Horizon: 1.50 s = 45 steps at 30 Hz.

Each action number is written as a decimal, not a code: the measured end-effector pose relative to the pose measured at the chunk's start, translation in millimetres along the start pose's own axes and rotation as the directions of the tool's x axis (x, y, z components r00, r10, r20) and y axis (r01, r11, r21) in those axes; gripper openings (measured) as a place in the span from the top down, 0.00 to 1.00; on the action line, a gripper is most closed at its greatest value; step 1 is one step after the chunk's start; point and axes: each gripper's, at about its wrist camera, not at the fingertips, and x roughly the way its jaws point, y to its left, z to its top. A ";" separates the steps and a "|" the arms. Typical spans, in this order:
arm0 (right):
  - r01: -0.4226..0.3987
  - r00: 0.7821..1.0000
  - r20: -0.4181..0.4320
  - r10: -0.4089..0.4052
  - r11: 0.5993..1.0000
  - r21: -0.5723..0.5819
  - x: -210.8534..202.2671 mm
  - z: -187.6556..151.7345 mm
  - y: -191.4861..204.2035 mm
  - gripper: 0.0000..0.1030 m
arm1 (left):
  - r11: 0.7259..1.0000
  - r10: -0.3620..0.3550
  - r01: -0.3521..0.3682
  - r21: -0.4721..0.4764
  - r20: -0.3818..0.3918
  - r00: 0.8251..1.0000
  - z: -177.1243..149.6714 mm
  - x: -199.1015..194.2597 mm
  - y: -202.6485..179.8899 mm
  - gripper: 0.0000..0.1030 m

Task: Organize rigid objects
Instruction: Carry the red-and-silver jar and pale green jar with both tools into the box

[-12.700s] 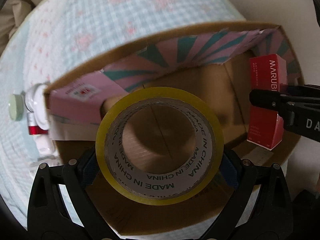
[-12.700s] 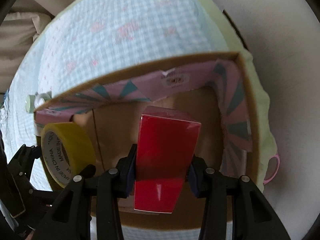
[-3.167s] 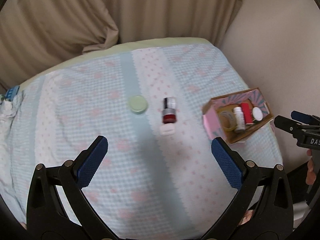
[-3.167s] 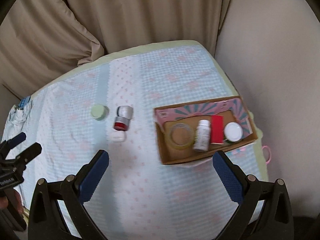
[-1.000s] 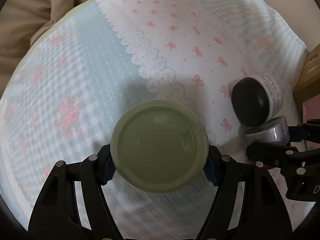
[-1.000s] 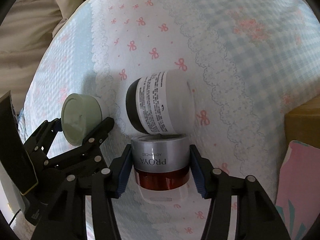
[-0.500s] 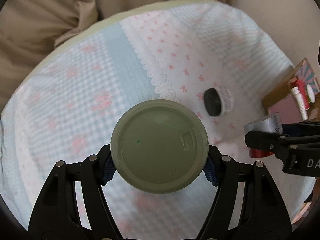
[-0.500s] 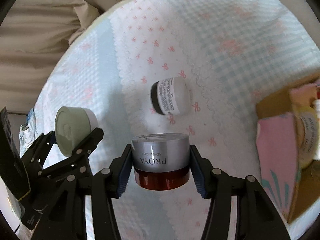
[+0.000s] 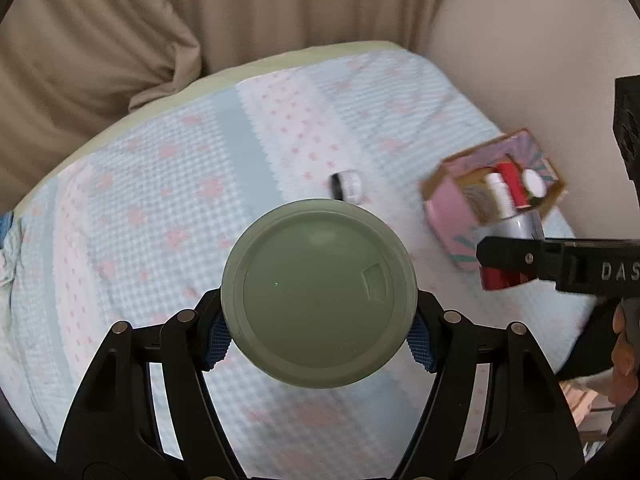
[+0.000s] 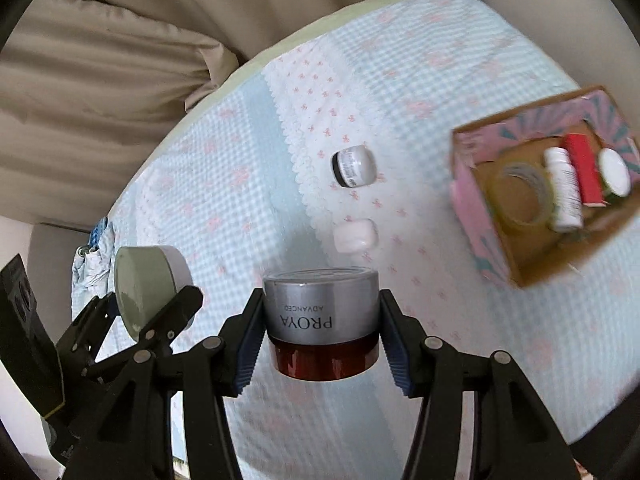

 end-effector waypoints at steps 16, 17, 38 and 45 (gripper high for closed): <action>0.050 0.995 0.090 -0.052 0.998 0.032 -126.4 -3.3 -107.7 0.51 | 0.997 -0.061 0.063 -0.041 0.057 0.996 19.7 -48.9 -130.1 0.34; 0.049 0.994 0.092 -0.051 0.998 0.026 -130.3 1.0 -116.8 0.51 | 0.997 -0.056 0.058 -0.043 0.054 0.997 22.4 -46.9 -137.5 0.34; 0.110 0.994 -0.024 -0.110 0.994 0.004 -84.9 140.6 -279.7 0.51 | 0.986 -0.053 0.033 -0.162 -0.120 0.991 90.5 115.6 -244.2 0.34; 0.149 0.986 -0.076 -0.151 0.988 -0.038 -39.4 182.6 -319.5 0.51 | 0.986 -0.024 -0.015 -0.164 -0.230 0.973 97.1 193.5 -259.9 0.34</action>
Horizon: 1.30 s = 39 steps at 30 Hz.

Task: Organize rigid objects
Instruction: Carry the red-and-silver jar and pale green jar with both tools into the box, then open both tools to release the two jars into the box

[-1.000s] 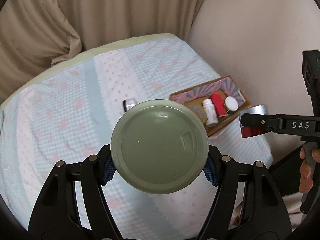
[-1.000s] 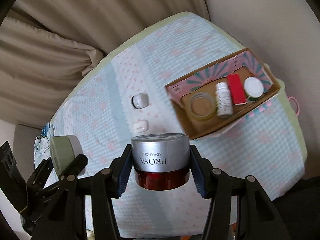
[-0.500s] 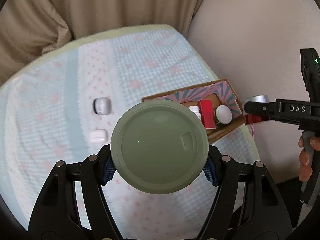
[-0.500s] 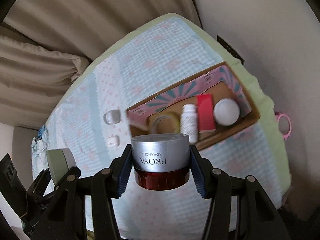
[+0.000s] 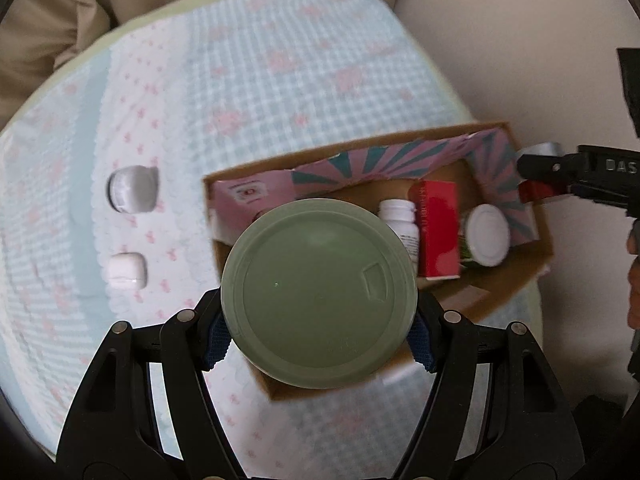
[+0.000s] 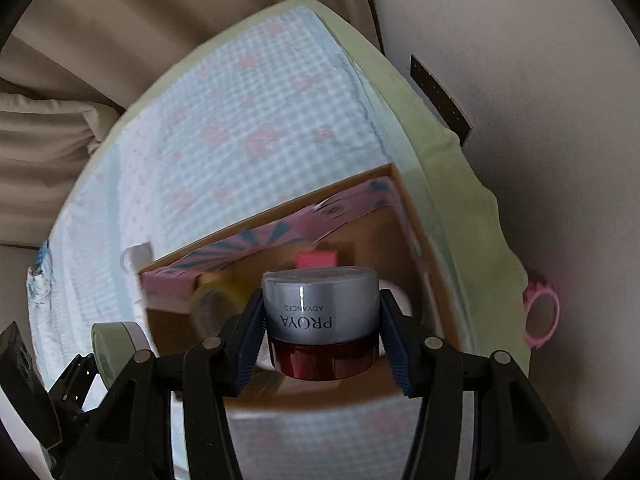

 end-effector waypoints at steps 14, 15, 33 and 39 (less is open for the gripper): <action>0.008 0.999 -0.046 -0.012 0.997 -0.083 54.8 23.8 -16.1 0.51 | 1.000 -0.010 0.008 -0.020 -0.113 0.994 16.9 56.9 -2.1 0.03; 0.007 0.999 -0.043 -0.011 0.996 -0.089 54.9 23.7 -15.0 0.48 | 1.000 -0.023 0.021 -0.023 -0.094 0.995 17.4 52.1 -1.8 0.00; -0.019 0.998 0.056 0.025 0.995 -0.095 19.0 -1.7 1.3 0.00 | 0.999 -0.021 0.020 -0.028 -0.024 0.999 -2.3 -7.5 16.2 0.00; -0.033 0.995 0.089 0.041 0.996 -0.089 -8.5 -11.0 6.6 0.00 | 0.999 -0.017 0.018 -0.038 0.022 1.000 -14.5 -46.6 23.2 0.00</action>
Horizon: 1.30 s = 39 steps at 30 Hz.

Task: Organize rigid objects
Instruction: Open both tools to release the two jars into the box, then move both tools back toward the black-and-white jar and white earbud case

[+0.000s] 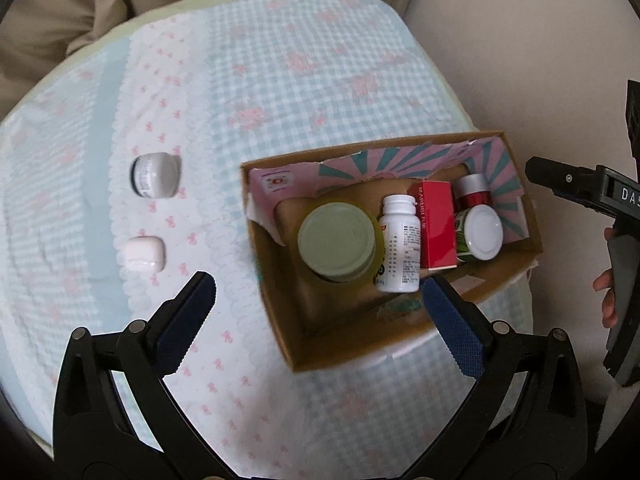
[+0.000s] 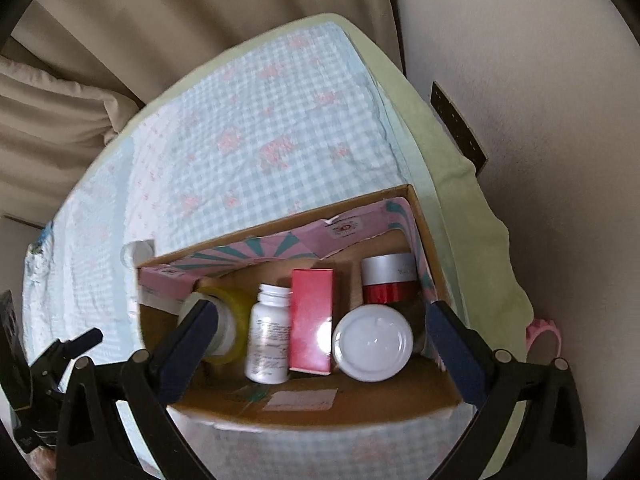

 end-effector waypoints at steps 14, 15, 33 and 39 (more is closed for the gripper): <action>0.052 0.997 0.060 -0.047 0.994 -0.093 -72.5 -64.4 65.6 0.00 | 0.999 0.033 -0.031 -0.018 0.128 0.991 -38.6 -100.4 48.1 0.00; 0.060 0.996 0.068 -0.053 0.993 -0.106 -77.6 -69.8 72.3 0.00 | 0.999 0.036 -0.034 -0.016 0.138 0.990 -43.2 -108.7 53.4 0.00; 0.138 0.970 0.221 -0.097 0.975 -0.176 -123.1 -158.4 228.8 0.00 | 0.999 0.044 -0.048 0.011 0.245 0.969 -75.5 -202.3 192.8 0.00; 0.154 0.959 0.259 -0.112 0.977 -0.146 -111.3 -177.6 276.7 0.00 | 0.998 -0.009 -0.004 0.061 0.219 0.976 -68.0 -196.4 238.0 0.00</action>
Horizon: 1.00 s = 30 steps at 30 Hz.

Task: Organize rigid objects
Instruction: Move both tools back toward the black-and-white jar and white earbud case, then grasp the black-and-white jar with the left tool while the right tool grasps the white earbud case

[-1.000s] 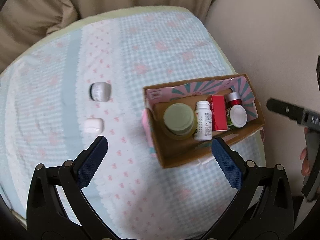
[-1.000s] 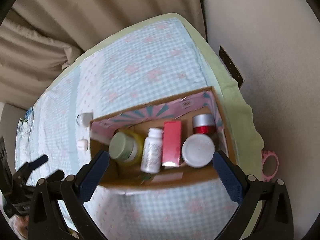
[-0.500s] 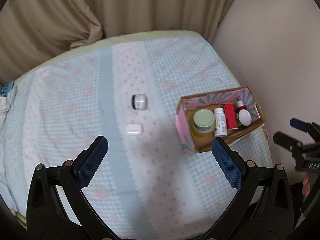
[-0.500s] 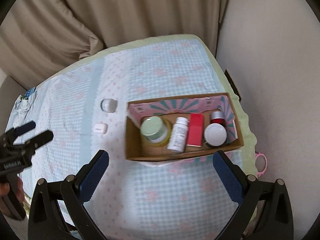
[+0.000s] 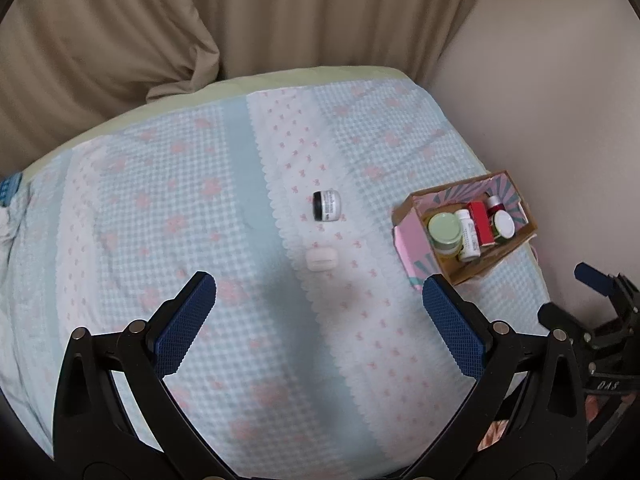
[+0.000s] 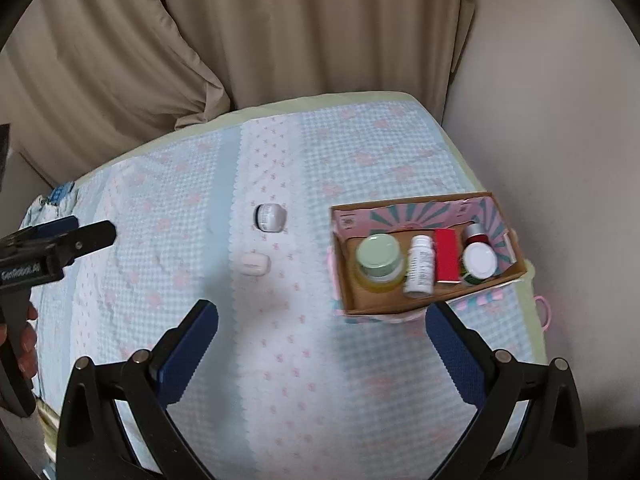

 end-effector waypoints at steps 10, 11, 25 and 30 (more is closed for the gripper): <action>-0.023 1.000 0.013 0.023 0.999 0.024 43.2 -15.9 71.5 0.00 | 0.997 -0.071 0.073 0.011 -0.104 0.992 40.7 56.6 52.9 0.00; -0.025 1.000 0.006 0.024 0.999 0.022 50.5 -17.3 76.8 0.00 | 0.996 -0.086 0.088 0.006 -0.123 0.989 48.3 68.2 55.5 0.00; 0.060 0.994 -0.097 -0.056 0.997 0.041 202.5 -13.9 113.2 0.00 | 0.982 -0.157 0.183 0.037 -0.368 0.916 104.8 254.4 39.5 0.01; 0.096 0.993 -0.067 -0.095 0.995 0.024 250.5 -16.4 121.6 0.04 | 0.972 -0.189 0.231 0.040 -0.453 0.871 103.4 329.2 17.0 0.06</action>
